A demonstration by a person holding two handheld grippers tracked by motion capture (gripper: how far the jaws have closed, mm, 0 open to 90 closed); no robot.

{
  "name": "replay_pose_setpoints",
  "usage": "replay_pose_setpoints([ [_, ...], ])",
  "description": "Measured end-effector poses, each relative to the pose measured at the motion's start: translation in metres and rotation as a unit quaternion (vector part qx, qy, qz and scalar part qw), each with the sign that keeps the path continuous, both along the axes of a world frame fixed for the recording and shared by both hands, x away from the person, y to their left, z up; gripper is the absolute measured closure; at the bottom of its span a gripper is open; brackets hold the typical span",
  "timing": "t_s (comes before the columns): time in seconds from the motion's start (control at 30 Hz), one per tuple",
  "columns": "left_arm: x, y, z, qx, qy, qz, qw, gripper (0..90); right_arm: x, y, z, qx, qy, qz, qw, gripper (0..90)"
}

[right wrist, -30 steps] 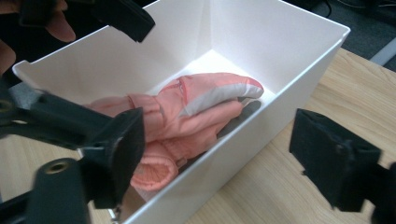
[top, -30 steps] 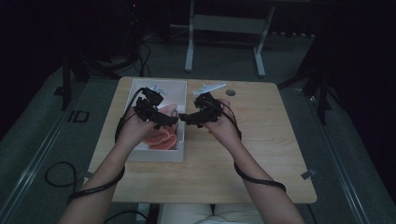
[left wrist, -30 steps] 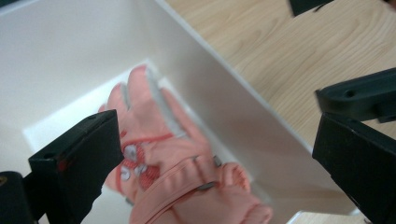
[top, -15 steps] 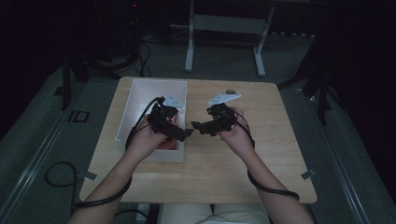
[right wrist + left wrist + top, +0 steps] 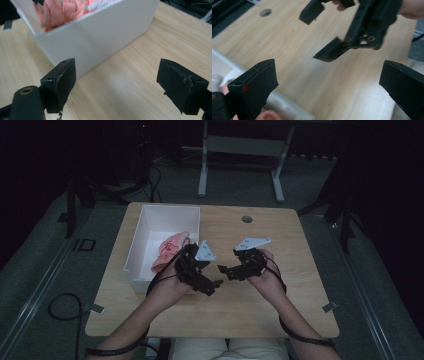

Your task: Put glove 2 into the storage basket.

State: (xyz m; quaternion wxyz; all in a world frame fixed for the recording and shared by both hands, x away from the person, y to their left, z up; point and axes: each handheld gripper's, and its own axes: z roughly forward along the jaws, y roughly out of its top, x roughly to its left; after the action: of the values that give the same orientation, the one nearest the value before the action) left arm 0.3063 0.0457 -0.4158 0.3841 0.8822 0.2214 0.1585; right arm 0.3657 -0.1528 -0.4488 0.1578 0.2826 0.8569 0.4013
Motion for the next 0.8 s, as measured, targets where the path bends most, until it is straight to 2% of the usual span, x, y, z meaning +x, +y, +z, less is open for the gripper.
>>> replay_pose_setpoints([
  [0.13,-0.01,-0.011,-0.009,-0.011,0.012,-0.026,0.9995,1.2,-0.005,-0.009,-0.013,-0.001,0.006,-0.003,1.0,15.7],
  [0.3,-0.021,-0.024,-0.023,-0.008,0.016,-0.051,0.9985,1.2,-0.009,-0.019,-0.031,-0.007,0.012,-0.002,0.9999,15.7],
  [0.43,-0.023,-0.032,-0.036,-0.005,0.027,-0.061,0.9977,1.2,-0.011,-0.024,-0.041,-0.005,0.017,-0.006,0.9998,15.7],
  [0.6,-0.025,-0.041,-0.056,-0.007,0.046,-0.08,0.9957,1.2,-0.014,-0.028,-0.054,-0.015,0.016,-0.011,0.9997,16.1],
  [0.7,-0.026,-0.046,-0.07,0.003,0.051,-0.085,0.995,1.2,-0.016,-0.03,-0.062,-0.017,0.012,-0.019,0.9996,16.1],
  [0.8,-0.026,-0.05,-0.082,0.005,0.059,-0.088,0.9943,1.2,-0.015,-0.032,-0.071,-0.026,0.021,-0.023,0.9992,16.1],
])
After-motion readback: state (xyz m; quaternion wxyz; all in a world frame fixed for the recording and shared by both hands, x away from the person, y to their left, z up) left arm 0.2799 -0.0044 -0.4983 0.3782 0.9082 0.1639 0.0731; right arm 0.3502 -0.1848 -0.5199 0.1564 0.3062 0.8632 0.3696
